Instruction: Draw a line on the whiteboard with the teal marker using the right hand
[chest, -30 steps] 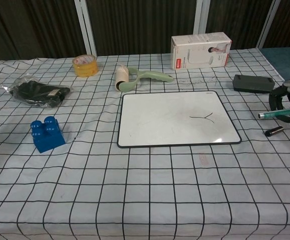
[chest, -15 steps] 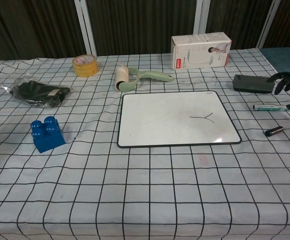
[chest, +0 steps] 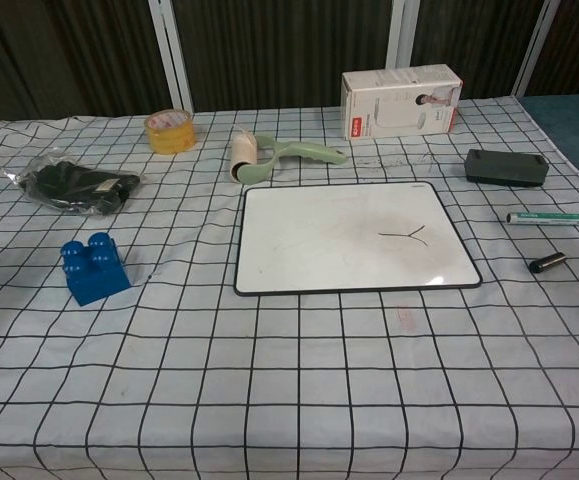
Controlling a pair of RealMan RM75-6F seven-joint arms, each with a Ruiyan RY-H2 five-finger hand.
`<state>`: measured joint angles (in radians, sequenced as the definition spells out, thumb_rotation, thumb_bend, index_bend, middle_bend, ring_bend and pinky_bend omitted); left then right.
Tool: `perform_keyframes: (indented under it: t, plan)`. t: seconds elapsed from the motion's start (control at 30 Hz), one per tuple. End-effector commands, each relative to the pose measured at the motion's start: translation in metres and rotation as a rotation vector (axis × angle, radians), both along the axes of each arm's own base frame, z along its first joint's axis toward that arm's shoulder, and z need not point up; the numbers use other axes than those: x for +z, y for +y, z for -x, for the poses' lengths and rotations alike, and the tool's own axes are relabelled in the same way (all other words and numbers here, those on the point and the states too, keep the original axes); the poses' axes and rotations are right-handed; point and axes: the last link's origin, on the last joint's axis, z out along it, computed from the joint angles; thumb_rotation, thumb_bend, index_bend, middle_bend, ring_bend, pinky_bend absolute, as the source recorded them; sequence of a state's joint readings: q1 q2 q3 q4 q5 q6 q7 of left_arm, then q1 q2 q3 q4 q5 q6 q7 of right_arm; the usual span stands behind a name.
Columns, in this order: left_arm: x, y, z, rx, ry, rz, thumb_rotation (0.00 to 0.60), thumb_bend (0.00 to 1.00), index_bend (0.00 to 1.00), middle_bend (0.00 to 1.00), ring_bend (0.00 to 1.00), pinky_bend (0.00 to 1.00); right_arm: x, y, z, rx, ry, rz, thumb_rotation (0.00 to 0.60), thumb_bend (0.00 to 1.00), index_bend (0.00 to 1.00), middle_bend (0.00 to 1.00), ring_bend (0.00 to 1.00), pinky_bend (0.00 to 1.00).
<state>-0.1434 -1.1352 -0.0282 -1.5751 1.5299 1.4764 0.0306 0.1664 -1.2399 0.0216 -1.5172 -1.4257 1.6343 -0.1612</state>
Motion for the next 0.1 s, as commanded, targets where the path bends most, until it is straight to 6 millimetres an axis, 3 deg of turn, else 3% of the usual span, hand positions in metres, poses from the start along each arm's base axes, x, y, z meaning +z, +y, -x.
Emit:
perform_keyframes:
  t: [0.03,0.1]
  plan:
    - [-0.0019,-0.0020,-0.0021,-0.007,0.005,-0.003,0.600,0.41,0.00,0.00,0.00,0.00,0.0202,0.0244,0.0145,-0.112,0.027,0.042,0.600,0.34,0.00,0.04,0.00,0.08]
    - [-0.0034,-0.0040,-0.0027,-0.010,0.009,0.003,0.600,0.41,0.00,0.00,0.00,0.00,0.0194,0.0234,0.0150,-0.113,0.028,0.029,0.600,0.33,0.00,0.03,0.00,0.07]
